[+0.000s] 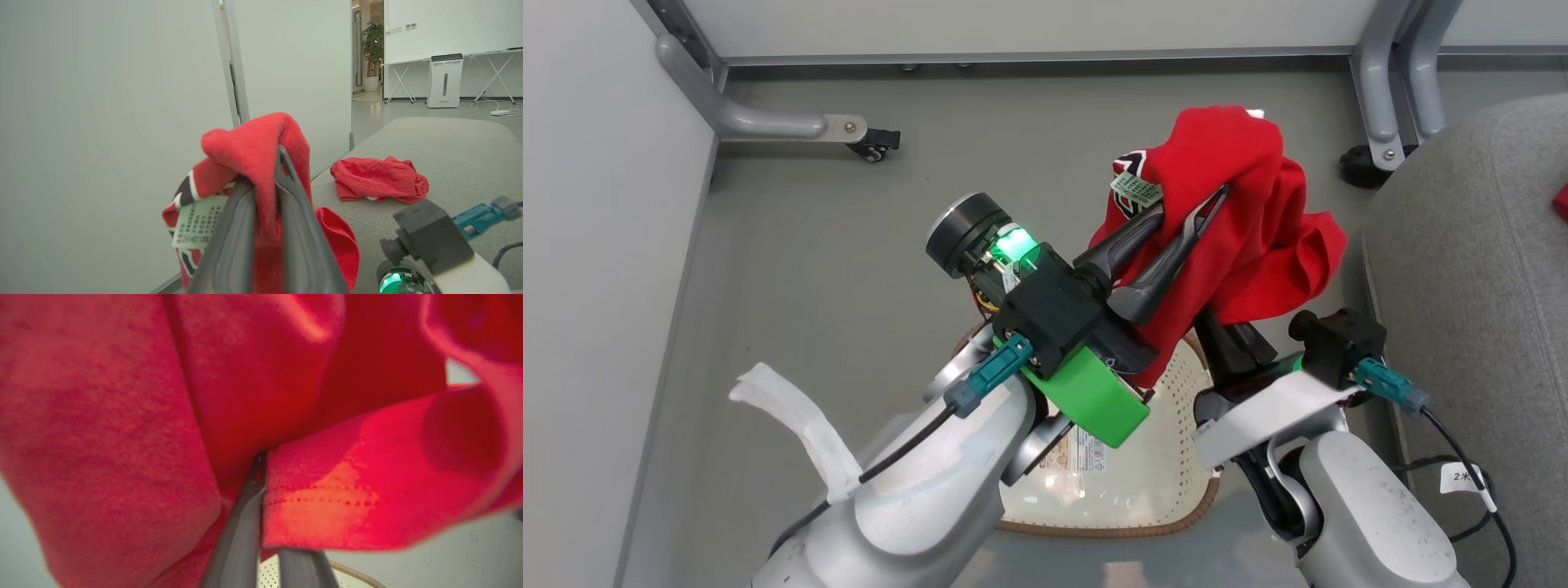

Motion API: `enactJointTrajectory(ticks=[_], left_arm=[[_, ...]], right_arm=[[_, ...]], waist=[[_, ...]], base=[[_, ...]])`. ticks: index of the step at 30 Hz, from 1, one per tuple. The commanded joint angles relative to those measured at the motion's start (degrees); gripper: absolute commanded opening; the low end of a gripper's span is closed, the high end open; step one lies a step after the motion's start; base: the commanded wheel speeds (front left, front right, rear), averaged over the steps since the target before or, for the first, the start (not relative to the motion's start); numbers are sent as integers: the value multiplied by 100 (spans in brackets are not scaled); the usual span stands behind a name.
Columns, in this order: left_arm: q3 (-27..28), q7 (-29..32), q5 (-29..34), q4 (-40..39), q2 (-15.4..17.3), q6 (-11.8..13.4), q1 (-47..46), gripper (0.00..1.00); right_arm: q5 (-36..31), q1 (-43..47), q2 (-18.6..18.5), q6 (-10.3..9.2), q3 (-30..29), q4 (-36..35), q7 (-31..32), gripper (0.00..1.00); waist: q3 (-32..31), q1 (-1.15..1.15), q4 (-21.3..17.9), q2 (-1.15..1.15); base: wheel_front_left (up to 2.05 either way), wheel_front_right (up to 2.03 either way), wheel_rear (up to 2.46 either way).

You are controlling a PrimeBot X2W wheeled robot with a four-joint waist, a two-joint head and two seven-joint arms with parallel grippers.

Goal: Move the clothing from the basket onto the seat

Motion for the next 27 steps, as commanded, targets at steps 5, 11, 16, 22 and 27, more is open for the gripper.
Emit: enactJointTrajectory(ticks=[5,11,16,22,27], left_arm=[[83,-22,84,40,-4,38,41,100],[102,-22,122,41,-5,39,105,100],[117,-22,162,61,-5,31,146,100],[147,-22,225,165,-5,1,221,100],[146,-22,275,410,-3,-42,329,100]], right_arm=[[-4,115,-20,-4,-18,-44,-6,0],[-16,170,-20,-4,-39,-64,-6,0],[-45,217,-20,-4,-56,-77,-6,0],[-44,245,-20,-4,-95,-109,-6,0],[-62,255,-20,-4,-249,-205,-6,0]], waist=[[-64,0,-44,0],[-118,0,-84,0],[-159,0,-112,0],[-206,0,-143,0],[-227,0,-194,0]], base=[[0,0,0],[0,0,0],[0,0,0],[0,0,0],[0,0,0]])
